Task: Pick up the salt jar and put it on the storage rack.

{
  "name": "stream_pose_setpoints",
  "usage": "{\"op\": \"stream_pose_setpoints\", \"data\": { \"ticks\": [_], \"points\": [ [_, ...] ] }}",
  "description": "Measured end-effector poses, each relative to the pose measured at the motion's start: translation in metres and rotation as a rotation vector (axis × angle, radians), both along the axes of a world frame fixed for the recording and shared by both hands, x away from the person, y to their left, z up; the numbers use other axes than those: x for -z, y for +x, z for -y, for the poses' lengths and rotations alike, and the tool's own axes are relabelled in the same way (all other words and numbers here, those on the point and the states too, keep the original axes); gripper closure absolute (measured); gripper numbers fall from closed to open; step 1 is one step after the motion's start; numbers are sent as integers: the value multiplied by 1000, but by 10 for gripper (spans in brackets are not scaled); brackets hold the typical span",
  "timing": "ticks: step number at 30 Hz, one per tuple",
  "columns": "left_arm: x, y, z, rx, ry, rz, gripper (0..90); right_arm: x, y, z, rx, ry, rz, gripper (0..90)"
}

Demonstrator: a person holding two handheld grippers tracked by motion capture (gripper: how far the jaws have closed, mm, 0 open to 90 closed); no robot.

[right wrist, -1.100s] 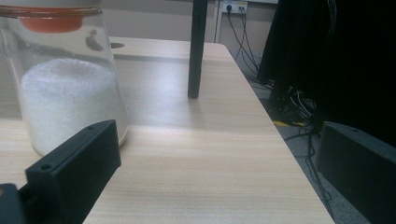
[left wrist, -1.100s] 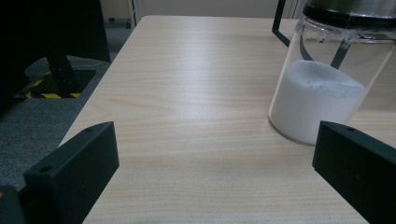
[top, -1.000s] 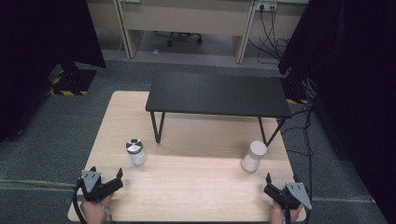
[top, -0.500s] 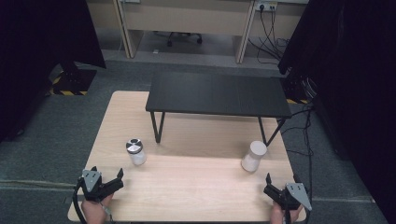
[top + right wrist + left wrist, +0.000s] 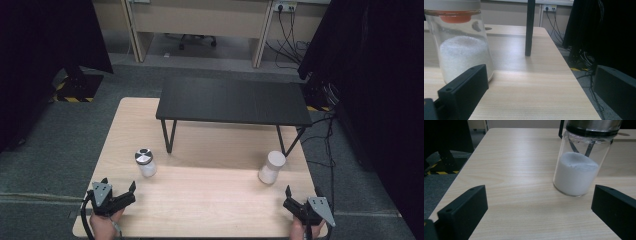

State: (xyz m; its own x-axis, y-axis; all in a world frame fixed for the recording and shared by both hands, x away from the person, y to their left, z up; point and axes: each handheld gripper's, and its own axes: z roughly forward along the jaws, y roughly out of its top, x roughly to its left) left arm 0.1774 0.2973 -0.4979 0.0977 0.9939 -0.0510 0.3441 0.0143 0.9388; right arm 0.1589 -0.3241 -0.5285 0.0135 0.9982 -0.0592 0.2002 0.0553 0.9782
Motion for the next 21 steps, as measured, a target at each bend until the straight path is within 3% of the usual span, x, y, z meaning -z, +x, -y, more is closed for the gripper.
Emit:
{"op": "stream_pose_setpoints", "data": {
  "ticks": [7, 13, 21],
  "points": [
    [-6, 1, 8, 37, -1, 28, 0, 0, 0, 0, -1, 2, 2, 3],
    [-11, 8, 17, 62, 21, 25, 7, 0, -1, 1, -10, -5, 2, 3],
    [-15, 14, 22, 80, 8, 25, 5, 1, -1, 1, -14, -10, 4, 3]
  ]
}}
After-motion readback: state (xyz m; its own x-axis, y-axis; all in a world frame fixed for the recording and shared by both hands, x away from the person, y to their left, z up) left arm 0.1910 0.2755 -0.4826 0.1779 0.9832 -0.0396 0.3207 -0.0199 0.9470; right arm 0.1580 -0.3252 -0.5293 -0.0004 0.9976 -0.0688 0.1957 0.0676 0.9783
